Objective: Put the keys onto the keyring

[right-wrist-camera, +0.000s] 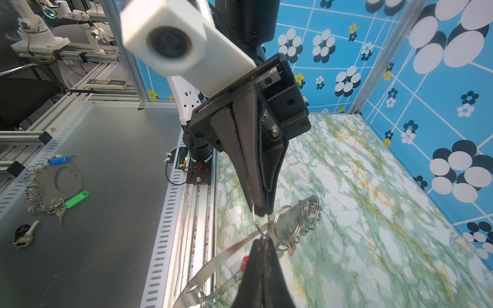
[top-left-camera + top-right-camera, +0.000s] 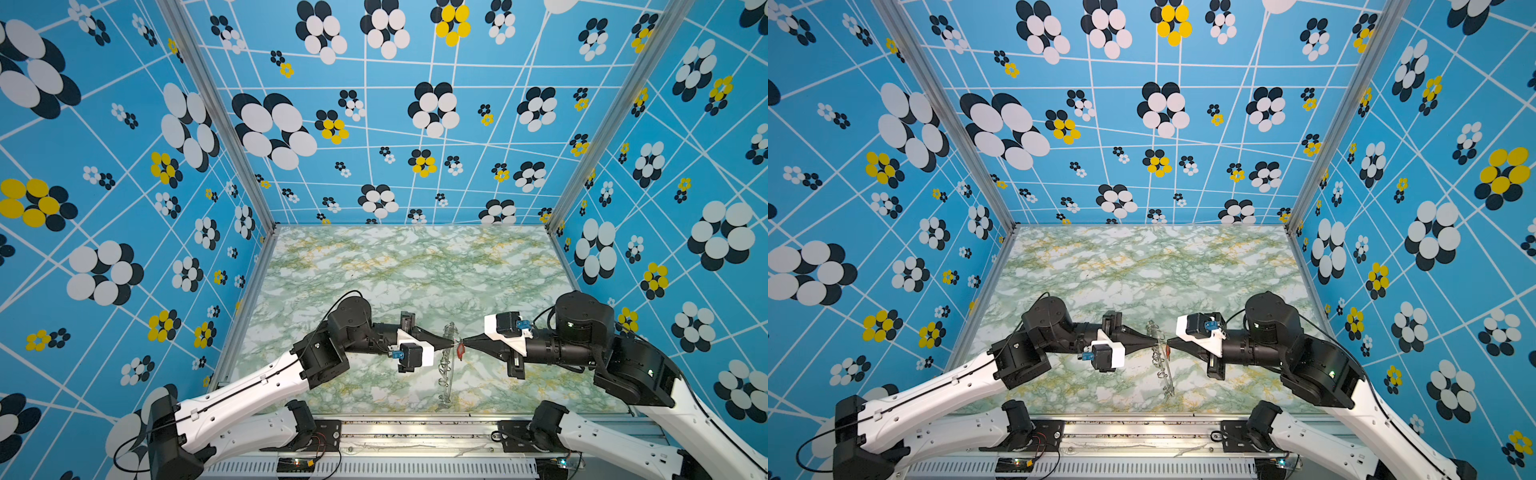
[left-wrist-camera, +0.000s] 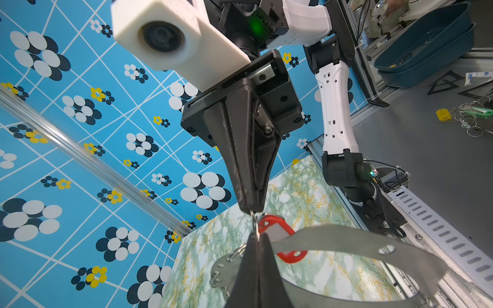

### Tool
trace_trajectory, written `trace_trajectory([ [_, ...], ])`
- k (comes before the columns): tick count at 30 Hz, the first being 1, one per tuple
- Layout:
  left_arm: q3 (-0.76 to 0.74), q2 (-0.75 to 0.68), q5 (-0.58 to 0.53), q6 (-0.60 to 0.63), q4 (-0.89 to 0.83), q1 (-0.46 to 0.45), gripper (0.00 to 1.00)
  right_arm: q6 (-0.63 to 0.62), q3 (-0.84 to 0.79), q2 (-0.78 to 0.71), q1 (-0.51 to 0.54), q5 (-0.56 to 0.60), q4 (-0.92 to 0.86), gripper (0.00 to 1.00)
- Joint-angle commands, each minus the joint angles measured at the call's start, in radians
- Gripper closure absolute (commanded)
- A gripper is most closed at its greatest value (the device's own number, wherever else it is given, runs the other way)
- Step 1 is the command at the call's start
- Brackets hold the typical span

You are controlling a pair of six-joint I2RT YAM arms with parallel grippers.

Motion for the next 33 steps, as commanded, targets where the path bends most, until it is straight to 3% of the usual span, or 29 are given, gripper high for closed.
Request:
trace_trajectory([
  [1,0.016,-0.011,0.026,-0.011,0.048,-0.003,1.00,0.012,0.003,-0.006,-0.003,0.012,0.026,1.00],
  [7,-0.021,-0.044,-0.067,0.008,0.040,0.007,1.00,-0.001,0.006,-0.054,-0.004,0.016,-0.027,1.00],
  [18,-0.059,-0.042,0.019,-0.141,0.200,0.083,1.00,-0.003,-0.074,-0.097,-0.004,-0.032,0.069,1.00],
  [33,-0.057,-0.028,0.048,-0.151,0.218,0.091,1.00,0.005,-0.100,-0.115,-0.004,-0.040,0.157,1.00],
])
